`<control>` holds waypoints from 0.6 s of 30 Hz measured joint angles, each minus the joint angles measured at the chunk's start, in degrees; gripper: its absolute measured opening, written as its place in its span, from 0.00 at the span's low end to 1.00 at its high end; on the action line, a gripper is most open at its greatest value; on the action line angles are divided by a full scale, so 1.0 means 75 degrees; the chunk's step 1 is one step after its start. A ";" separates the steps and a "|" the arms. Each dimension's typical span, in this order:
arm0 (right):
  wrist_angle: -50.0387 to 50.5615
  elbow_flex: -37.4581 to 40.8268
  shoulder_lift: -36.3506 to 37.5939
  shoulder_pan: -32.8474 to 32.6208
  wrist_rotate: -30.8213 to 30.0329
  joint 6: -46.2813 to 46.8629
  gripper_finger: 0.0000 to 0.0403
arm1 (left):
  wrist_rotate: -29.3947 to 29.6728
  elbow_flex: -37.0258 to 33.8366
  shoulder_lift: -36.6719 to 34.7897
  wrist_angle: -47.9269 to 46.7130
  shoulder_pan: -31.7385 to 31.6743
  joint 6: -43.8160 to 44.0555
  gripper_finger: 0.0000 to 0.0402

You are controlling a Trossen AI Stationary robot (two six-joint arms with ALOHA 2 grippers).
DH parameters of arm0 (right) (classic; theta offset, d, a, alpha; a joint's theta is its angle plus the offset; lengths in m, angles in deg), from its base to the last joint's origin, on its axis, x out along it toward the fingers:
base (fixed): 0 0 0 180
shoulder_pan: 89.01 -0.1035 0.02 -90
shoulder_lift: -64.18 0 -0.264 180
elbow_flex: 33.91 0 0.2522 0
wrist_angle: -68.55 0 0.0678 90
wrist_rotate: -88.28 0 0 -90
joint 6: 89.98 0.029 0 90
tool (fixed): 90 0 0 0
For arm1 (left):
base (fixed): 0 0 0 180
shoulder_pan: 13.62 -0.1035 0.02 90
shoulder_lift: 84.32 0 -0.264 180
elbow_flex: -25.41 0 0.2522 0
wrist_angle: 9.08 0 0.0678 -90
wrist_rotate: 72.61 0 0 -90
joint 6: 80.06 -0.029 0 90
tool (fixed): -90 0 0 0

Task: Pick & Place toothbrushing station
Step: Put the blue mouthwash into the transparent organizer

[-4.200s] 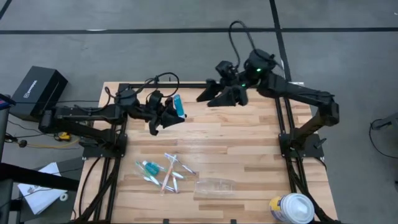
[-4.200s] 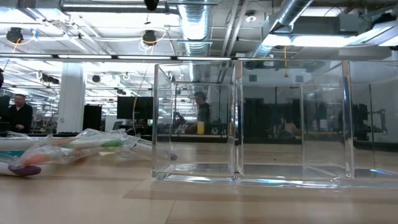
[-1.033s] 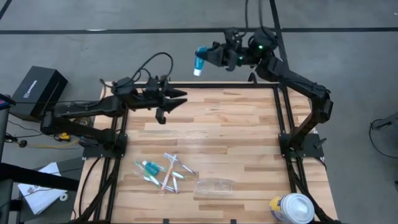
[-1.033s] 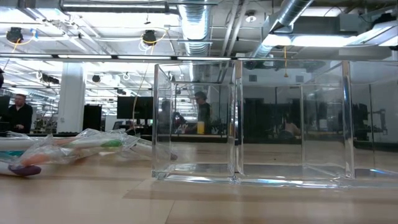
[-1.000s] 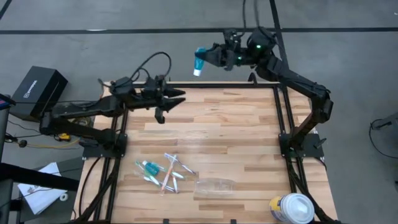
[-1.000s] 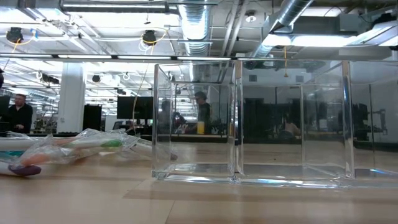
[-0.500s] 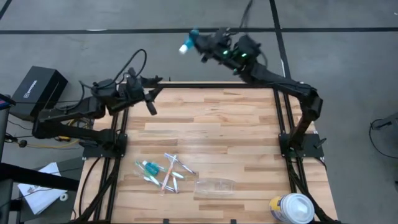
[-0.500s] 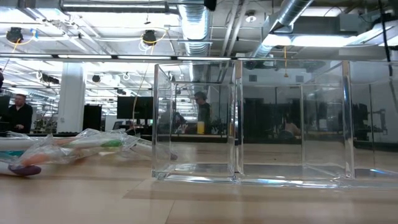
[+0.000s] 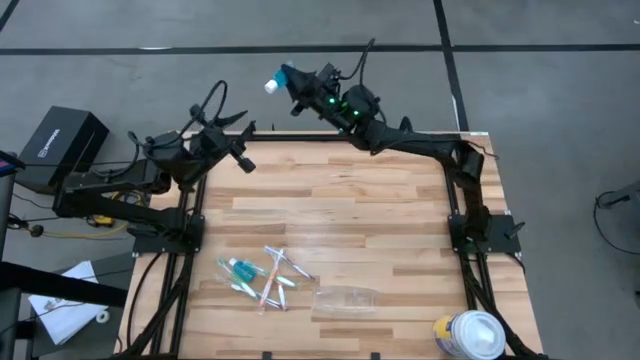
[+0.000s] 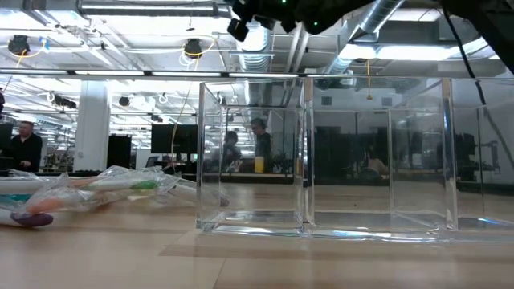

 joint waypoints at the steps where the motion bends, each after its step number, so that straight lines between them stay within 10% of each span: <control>1: 0.0058 -0.0001 0.0008 -0.0027 -0.0012 -0.0013 0.14 | -0.0052 0.0002 0.0035 0.0091 -0.0003 -0.0076 0.31; 18: 0.0379 -0.0006 0.0015 -0.0292 0.0096 -0.0314 0.14 | 0.0227 0.1075 0.1276 0.0114 -0.0297 -0.0969 0.43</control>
